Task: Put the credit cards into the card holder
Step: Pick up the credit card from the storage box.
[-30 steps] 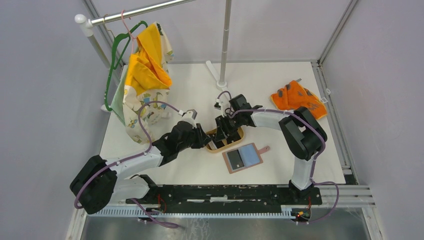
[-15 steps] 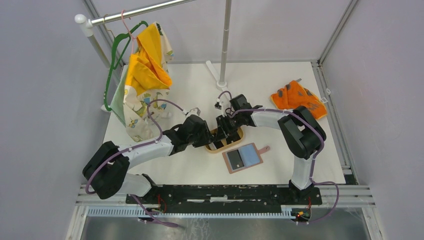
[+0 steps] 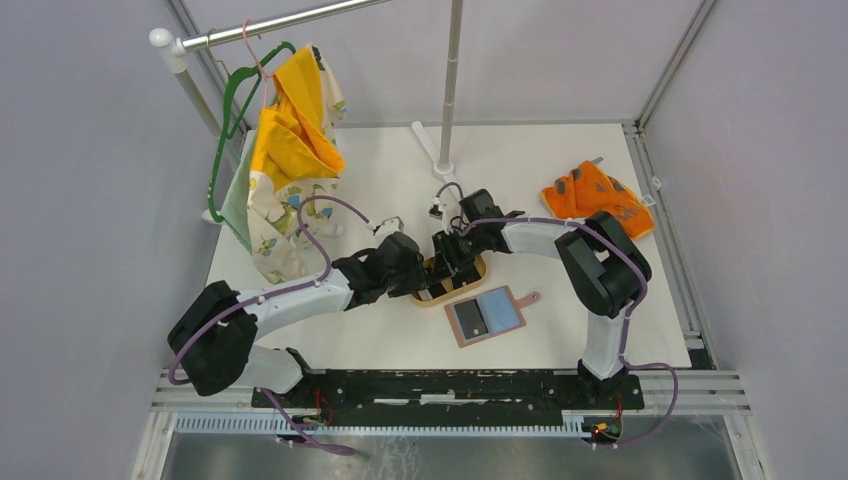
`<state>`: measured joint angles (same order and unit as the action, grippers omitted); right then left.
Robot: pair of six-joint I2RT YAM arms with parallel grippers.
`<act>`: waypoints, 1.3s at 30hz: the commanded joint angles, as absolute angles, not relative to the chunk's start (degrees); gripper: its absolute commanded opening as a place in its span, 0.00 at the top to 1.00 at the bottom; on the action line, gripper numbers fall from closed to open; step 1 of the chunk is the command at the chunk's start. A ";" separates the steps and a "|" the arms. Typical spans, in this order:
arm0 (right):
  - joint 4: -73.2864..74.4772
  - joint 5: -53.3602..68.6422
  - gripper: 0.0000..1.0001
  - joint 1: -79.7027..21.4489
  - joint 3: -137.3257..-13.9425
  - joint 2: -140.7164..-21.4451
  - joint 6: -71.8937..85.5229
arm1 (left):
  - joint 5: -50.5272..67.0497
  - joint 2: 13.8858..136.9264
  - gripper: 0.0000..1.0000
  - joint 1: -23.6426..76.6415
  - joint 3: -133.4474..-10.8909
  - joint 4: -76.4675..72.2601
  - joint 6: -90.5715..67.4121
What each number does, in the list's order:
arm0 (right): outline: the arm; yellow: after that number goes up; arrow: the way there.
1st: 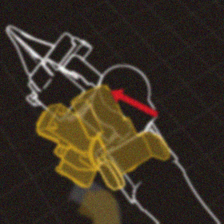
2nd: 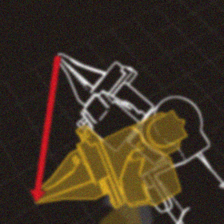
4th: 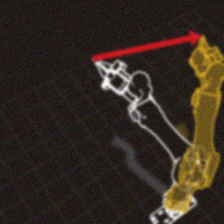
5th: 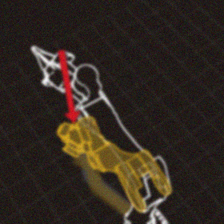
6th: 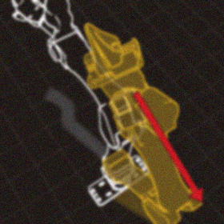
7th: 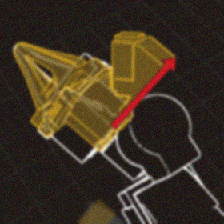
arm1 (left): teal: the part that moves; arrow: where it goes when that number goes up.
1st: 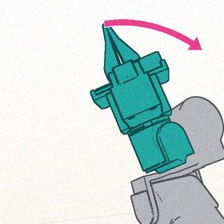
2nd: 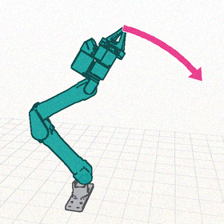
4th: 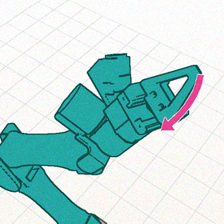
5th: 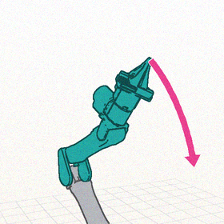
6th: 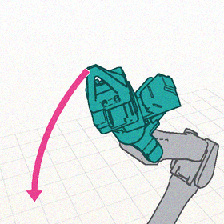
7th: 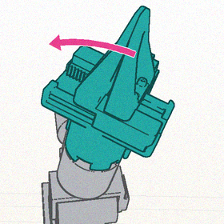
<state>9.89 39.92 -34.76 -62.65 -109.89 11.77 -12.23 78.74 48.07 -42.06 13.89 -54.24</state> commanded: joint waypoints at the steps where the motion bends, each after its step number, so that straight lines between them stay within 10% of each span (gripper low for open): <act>1: 11.37 38.76 0.58 -34.96 -62.22 -111.79 11.74 | -15.50 79.44 0.45 48.60 -44.39 14.88 -58.65; 39: 8.52 45.06 0.55 -32.94 -61.54 -110.20 13.71 | -7.30 81.65 0.43 50.03 -42.14 -5.64 -58.18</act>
<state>10.37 42.22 -32.36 -62.30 -109.91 12.82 -12.05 82.78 49.30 -41.80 5.74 -59.44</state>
